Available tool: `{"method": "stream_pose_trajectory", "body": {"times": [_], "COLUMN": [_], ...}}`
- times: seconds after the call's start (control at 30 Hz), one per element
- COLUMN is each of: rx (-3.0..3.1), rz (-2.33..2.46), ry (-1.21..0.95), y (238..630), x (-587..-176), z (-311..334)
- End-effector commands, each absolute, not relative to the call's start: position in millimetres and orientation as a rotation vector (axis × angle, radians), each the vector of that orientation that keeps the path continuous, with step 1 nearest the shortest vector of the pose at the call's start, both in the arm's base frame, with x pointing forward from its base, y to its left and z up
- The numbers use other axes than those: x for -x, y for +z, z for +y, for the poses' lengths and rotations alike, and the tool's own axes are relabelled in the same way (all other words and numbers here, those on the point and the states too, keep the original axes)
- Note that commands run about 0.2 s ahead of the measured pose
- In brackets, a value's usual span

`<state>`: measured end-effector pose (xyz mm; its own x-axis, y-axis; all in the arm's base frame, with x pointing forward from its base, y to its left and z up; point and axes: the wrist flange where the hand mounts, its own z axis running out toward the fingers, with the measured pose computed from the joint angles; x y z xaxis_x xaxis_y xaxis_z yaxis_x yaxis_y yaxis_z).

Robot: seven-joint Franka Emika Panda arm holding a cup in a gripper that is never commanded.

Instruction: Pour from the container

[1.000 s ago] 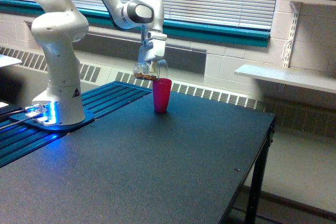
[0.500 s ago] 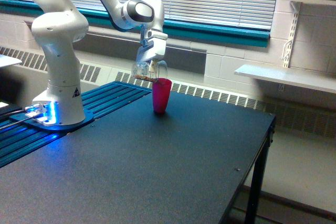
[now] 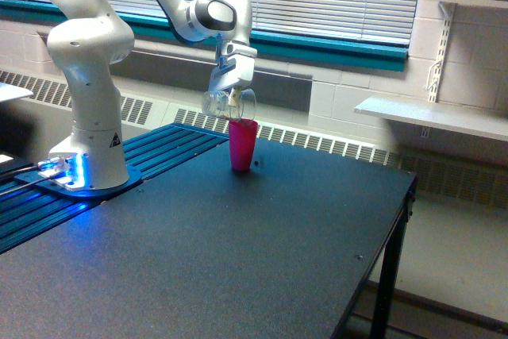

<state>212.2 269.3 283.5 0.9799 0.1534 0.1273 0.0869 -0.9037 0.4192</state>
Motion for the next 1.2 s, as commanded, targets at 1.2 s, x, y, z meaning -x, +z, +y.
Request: {"method": "stream_pose_trajectory", "body": {"times": [1.2], "rx": [-2.431], "rz": [0.572], "ry": [0.329], "y": [274.5], "x": [-252.2], "z": [202.6]}}
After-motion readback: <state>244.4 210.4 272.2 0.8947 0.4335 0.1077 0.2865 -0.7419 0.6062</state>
